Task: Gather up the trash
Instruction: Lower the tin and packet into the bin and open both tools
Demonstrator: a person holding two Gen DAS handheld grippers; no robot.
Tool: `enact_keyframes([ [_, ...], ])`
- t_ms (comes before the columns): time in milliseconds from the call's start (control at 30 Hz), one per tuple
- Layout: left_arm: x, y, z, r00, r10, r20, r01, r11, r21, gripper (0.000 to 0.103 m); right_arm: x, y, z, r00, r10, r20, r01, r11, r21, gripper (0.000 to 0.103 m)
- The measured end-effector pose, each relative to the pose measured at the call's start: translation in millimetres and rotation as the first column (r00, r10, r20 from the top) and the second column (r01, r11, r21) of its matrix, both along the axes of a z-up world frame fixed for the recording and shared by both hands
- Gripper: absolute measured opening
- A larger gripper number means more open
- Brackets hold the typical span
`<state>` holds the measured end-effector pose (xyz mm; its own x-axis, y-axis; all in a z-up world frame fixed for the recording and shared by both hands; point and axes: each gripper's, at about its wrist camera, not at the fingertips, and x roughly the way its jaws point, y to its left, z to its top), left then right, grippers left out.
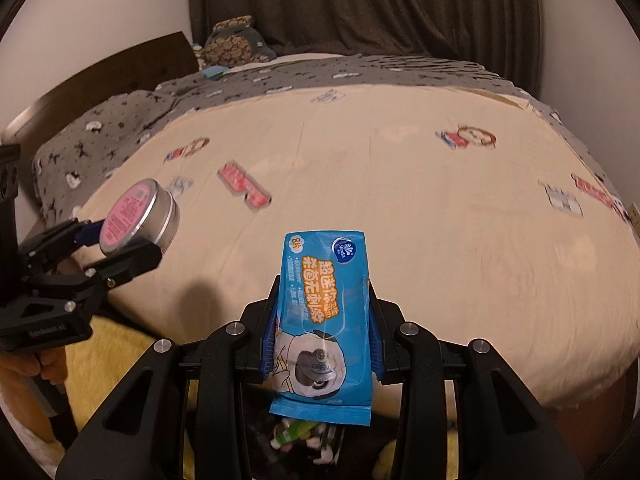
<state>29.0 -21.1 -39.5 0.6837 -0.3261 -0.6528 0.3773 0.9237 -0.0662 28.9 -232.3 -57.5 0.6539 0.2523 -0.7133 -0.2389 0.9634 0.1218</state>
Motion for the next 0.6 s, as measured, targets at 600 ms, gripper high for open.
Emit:
enact_keyframes([
  [600,-55.1,6.0,-123.9,0.946,-0.025,-0.324,0.036,0.999,0.030,0.066,-56.2,22.2,-108.9,0.954,0.039,-0.296,-0.035,0.999,0.019,0.037],
])
